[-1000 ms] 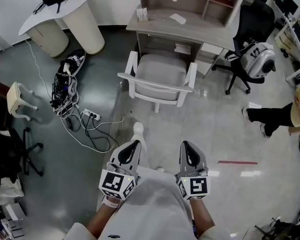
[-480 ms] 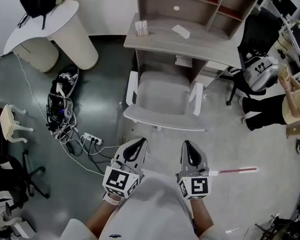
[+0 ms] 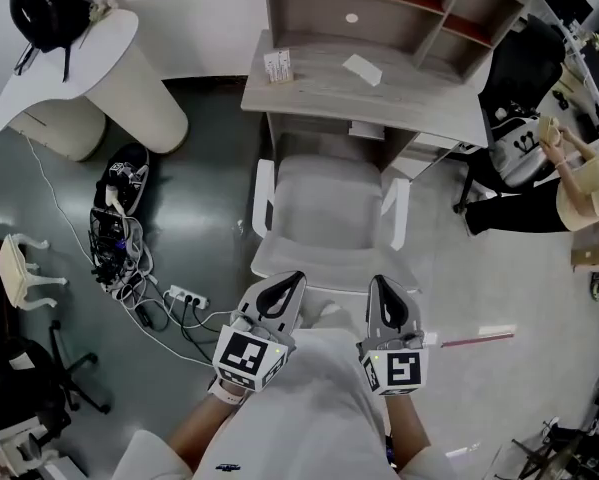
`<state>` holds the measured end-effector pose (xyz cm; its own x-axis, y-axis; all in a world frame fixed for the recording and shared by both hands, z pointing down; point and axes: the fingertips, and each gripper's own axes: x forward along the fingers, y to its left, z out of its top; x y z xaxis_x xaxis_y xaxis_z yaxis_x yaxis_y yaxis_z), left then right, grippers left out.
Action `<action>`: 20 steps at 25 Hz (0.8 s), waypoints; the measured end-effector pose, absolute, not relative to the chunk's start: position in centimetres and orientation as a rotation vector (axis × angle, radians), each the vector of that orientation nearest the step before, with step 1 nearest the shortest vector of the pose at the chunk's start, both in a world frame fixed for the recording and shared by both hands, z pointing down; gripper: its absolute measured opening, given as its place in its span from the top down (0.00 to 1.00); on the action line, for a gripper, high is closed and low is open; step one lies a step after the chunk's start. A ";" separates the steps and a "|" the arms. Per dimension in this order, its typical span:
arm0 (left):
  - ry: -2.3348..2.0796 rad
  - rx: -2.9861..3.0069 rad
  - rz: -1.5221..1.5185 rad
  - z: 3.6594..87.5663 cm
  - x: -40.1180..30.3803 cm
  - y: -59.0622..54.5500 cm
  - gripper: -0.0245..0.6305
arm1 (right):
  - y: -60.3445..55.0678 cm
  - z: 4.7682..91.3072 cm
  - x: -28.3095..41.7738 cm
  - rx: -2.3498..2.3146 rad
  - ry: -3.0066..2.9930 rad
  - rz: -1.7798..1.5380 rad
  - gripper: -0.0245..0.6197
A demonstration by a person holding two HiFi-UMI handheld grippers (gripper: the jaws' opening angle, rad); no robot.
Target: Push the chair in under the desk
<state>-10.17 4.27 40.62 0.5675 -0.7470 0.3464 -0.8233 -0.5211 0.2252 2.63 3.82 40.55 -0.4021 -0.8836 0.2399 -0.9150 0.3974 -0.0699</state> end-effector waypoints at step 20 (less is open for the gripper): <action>-1.178 2.469 0.486 43.5 -4.6 1.3 0.95 | 0.4 42.6 5.2 1.416 -2.510 0.315 0.94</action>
